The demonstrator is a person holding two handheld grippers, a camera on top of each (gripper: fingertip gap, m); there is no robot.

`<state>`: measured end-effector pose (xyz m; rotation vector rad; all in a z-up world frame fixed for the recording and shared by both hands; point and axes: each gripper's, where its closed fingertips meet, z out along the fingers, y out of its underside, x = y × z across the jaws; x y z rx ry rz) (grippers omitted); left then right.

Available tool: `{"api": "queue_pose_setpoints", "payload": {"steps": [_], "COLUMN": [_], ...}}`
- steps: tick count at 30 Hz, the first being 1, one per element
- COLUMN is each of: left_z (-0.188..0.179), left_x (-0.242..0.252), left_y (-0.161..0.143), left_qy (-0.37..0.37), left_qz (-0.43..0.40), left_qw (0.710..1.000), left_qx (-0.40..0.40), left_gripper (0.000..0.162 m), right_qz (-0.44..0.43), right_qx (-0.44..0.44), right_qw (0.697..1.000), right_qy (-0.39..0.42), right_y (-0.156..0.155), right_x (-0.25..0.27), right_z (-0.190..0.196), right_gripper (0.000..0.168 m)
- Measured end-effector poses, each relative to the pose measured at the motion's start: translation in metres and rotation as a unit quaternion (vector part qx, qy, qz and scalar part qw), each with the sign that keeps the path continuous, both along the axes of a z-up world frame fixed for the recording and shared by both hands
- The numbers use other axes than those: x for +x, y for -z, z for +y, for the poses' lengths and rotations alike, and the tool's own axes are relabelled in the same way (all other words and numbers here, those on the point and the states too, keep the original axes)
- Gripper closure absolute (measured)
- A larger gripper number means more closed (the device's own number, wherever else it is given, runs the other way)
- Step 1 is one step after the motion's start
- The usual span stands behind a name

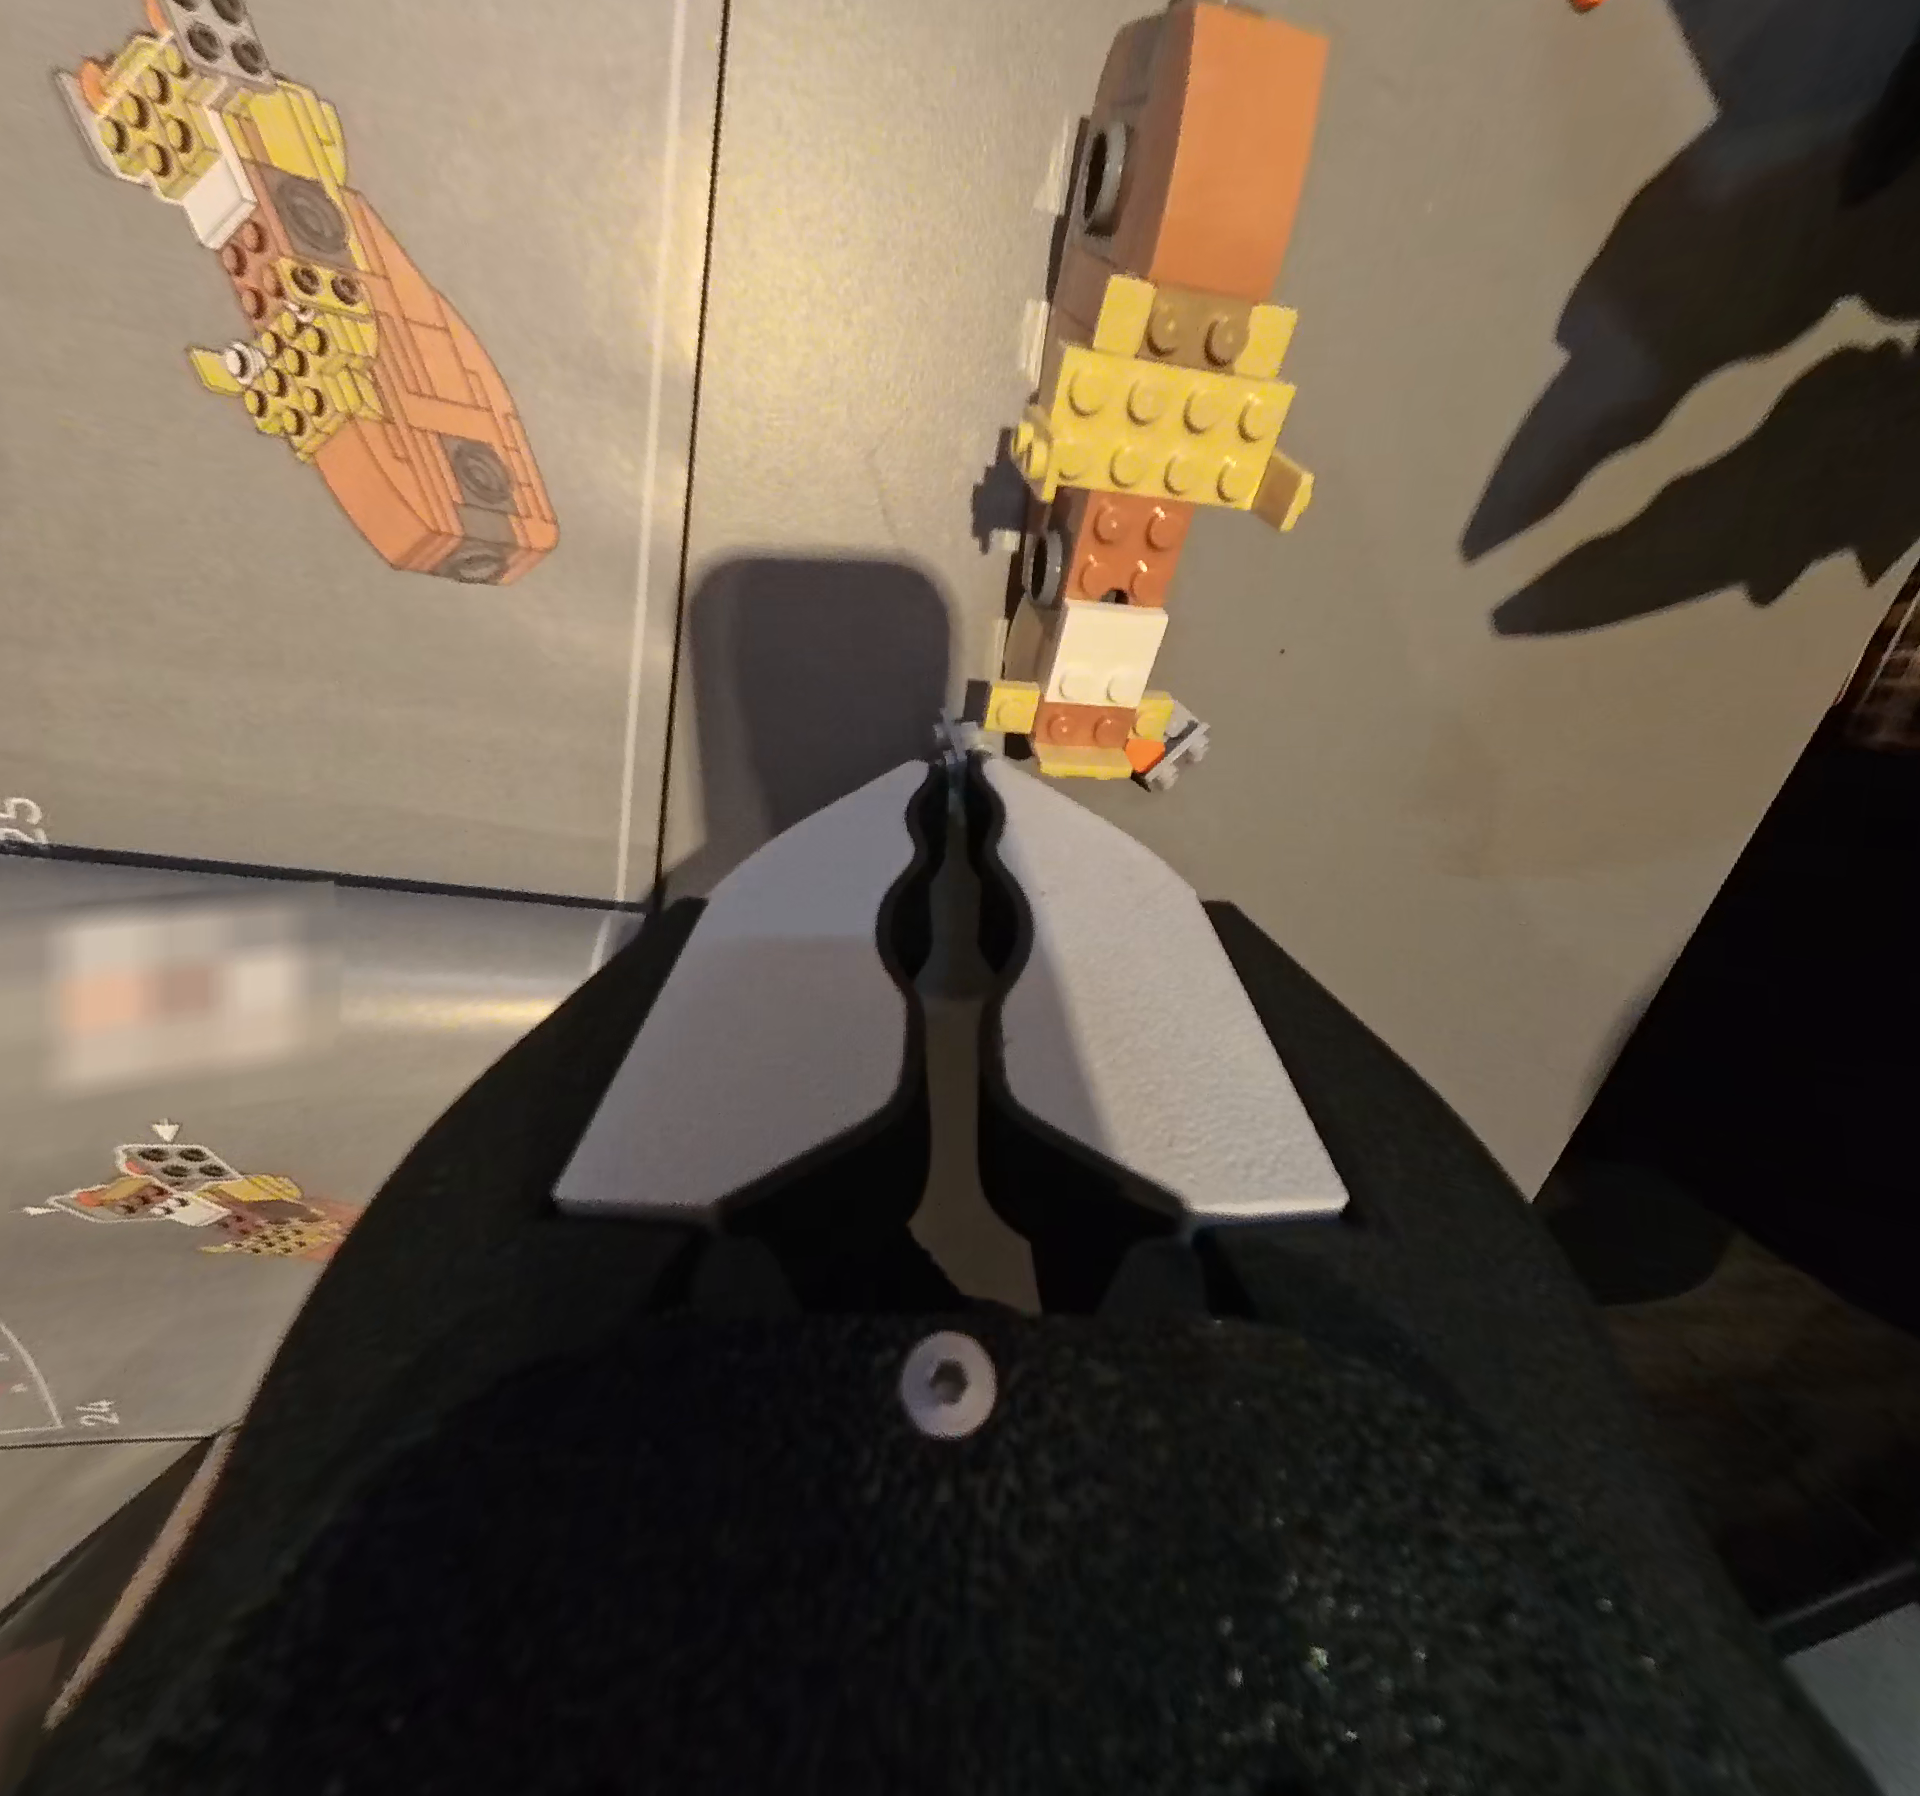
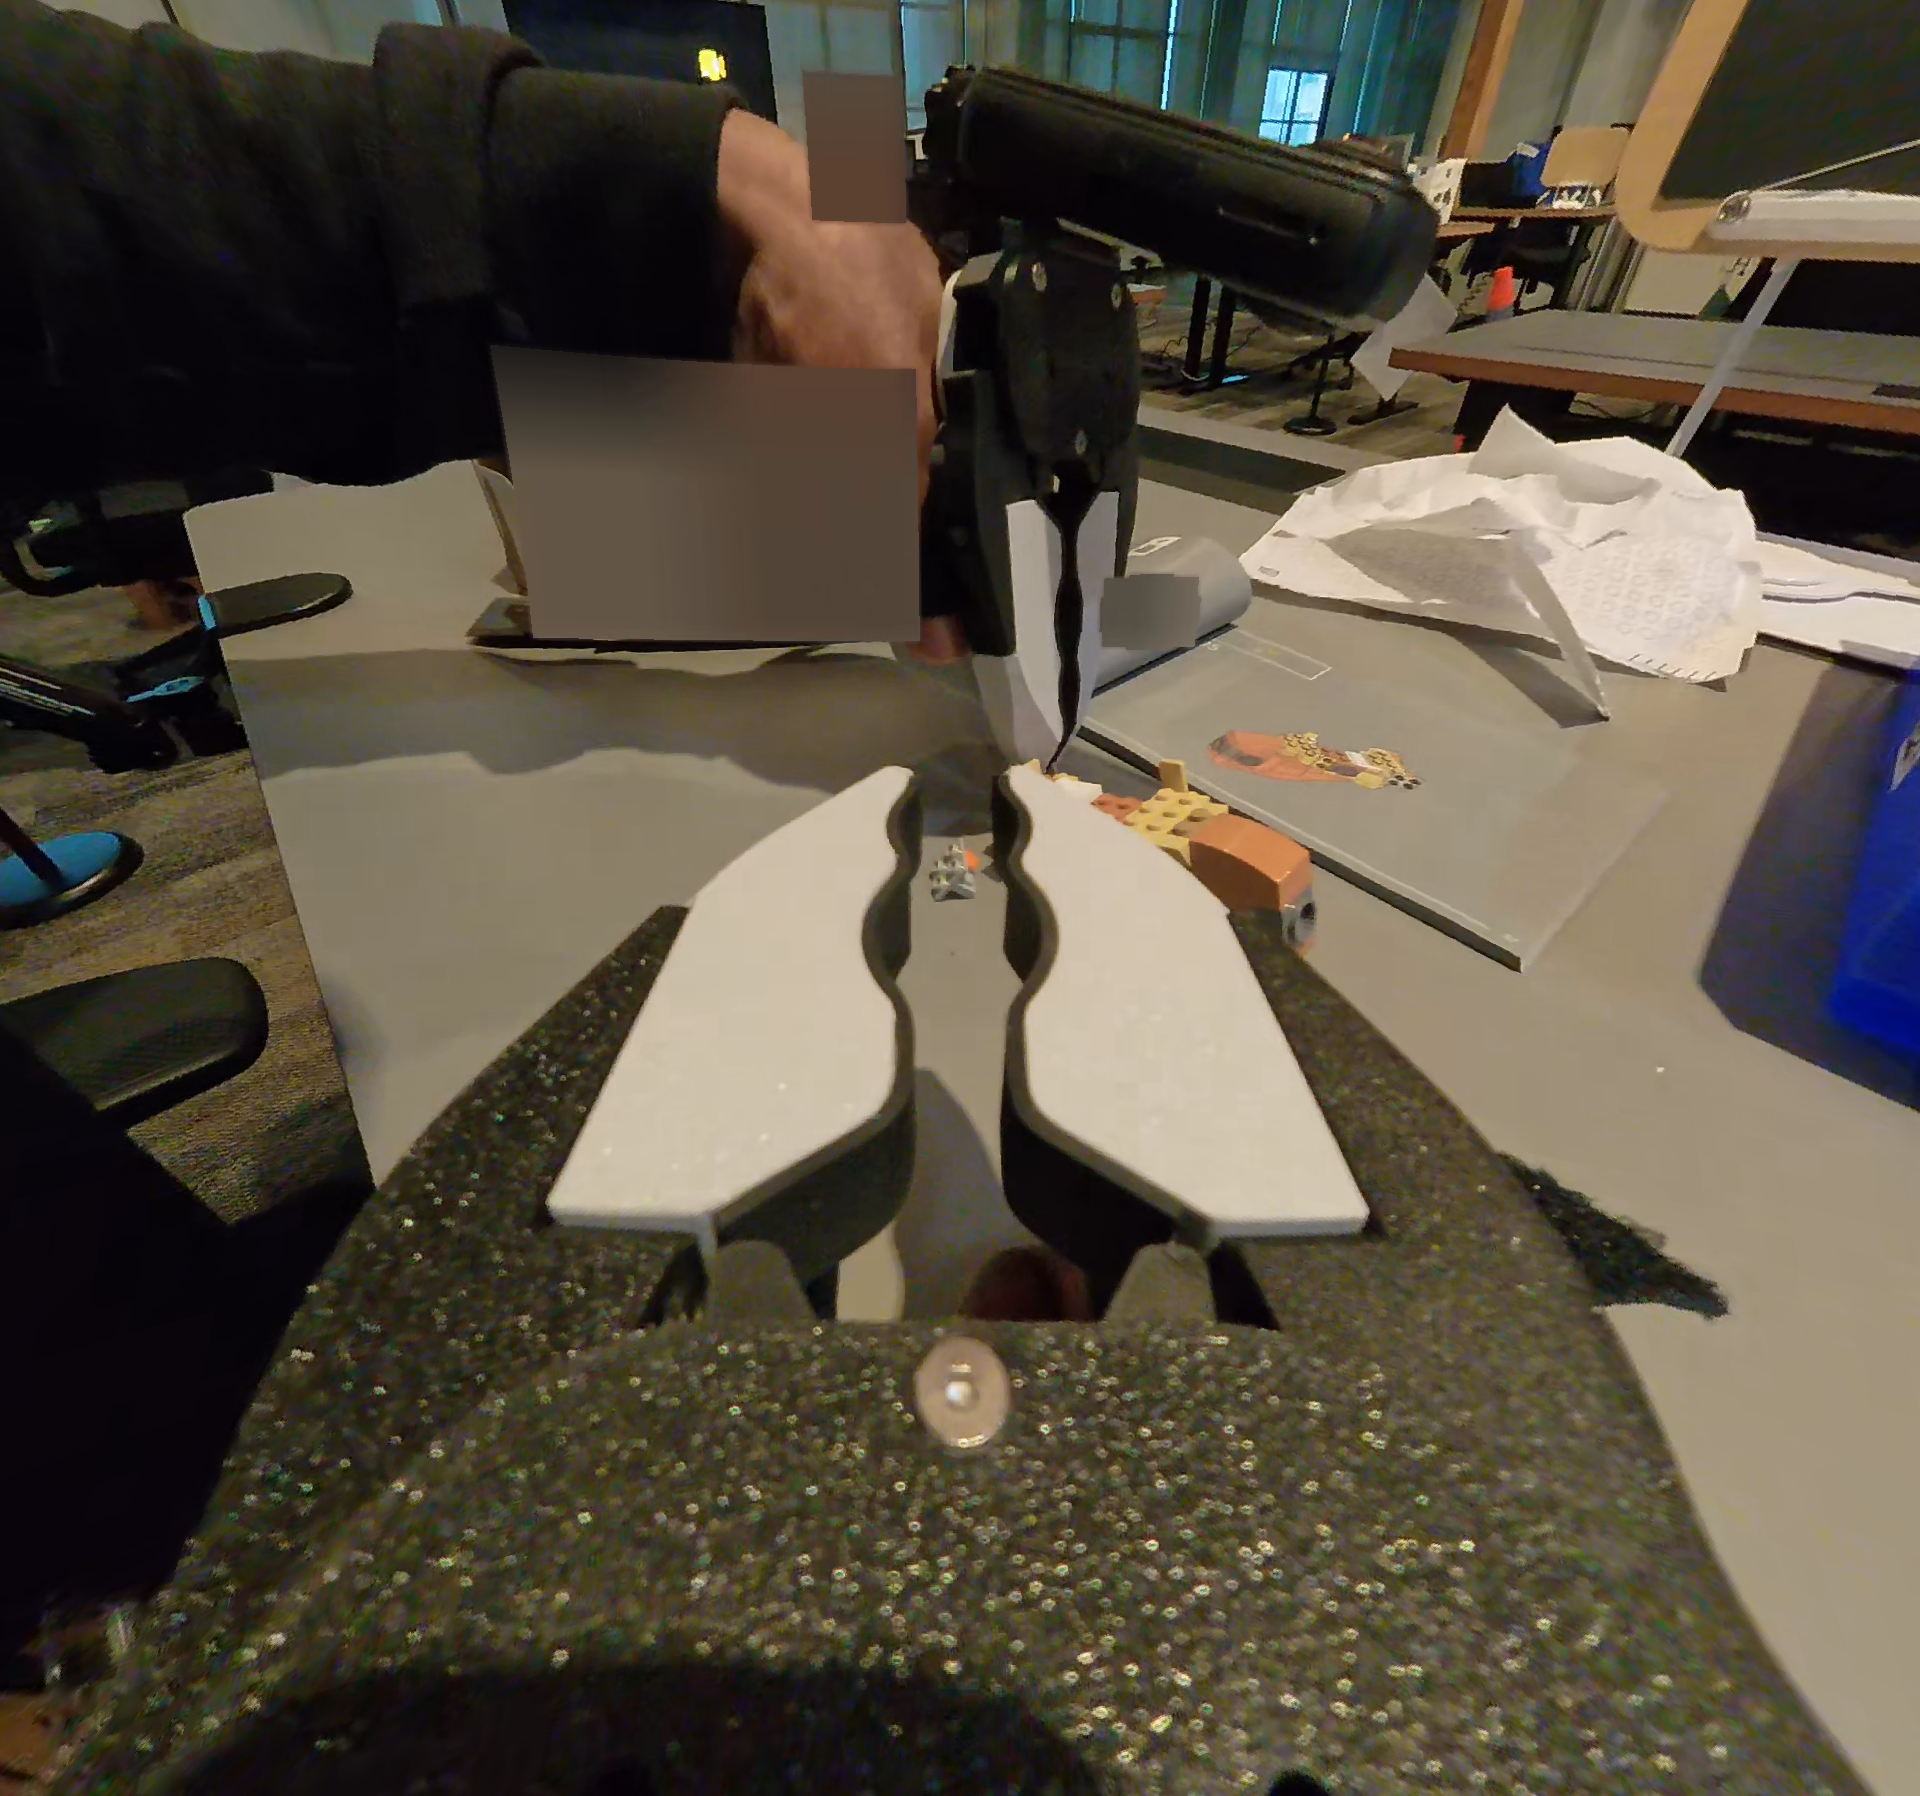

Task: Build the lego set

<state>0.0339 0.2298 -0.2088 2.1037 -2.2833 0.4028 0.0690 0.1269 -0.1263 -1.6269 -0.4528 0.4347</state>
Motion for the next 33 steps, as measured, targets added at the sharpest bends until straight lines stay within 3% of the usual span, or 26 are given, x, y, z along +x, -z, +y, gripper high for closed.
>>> {"api": "queue_pose_setpoints", "payload": {"steps": [12,17,24,33], "left_z": [0.000,-0.004,-0.057,-0.106], "left_x": [-0.001,-0.030,-0.036,-0.007], "left_y": [-0.001,-0.013,-0.041,-0.013], "left_qy": [-0.001,-0.013,0.009,0.051], "left_qz": [0.003,0.014,-0.007,0.014], "left_qw": [1.000,1.000,1.000,0.998], "left_qx": [0.003,0.020,-0.011,-0.037], "left_gripper": [0.159,0.159,0.159,0.159], "right_qz": [-0.004,-0.052,-0.100,-0.244], "right_qx": [0.000,0.014,0.004,-0.021], "right_qw": [1.000,0.998,0.995,0.968], "right_qy": [-0.001,0.019,0.011,-0.051], "right_y": [0.000,-0.005,0.006,0.041], "right_x": [0.001,0.025,0.043,0.022], "right_z": [-0.001,-0.003,-0.003,-0.018], "right_gripper": [0.156,0.156,0.156,0.156]}}
